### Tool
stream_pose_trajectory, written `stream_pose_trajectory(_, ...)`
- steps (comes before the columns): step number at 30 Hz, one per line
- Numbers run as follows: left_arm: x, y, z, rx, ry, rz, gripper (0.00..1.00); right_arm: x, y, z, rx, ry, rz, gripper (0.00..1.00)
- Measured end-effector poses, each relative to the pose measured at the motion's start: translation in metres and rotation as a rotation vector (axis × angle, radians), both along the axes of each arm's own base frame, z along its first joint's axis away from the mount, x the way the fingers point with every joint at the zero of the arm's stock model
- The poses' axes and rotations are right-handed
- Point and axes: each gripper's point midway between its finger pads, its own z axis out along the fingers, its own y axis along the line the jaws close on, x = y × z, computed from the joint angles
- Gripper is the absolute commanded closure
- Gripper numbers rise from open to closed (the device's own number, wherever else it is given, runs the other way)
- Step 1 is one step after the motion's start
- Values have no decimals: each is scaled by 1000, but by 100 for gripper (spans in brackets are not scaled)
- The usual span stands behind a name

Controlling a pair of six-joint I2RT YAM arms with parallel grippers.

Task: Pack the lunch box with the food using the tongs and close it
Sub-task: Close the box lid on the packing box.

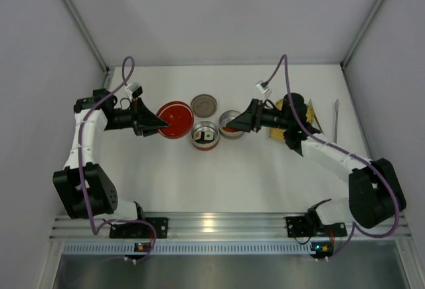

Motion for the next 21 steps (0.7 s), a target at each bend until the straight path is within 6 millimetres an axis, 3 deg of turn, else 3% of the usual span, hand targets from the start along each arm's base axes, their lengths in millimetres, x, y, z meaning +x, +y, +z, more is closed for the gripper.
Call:
stream_pose_trajectory(4, 8, 1, 2, -12, 53, 5, 100, -12, 49, 0, 62, 81, 91, 39)
stream_pose_trajectory(10, 19, 3, -5, -39, 190, 15, 100, 35, 84, 29, 141, 102, 50, 47)
stream_pose_trajectory(14, 28, 5, -3, -51, 244, 22, 100, 50, 110, 47, 191, 143, 45, 46)
stream_pose_trajectory(21, 35, 7, 11, -53, 247, 32, 100, 40, 140, 30, 208, 314, 65, 47)
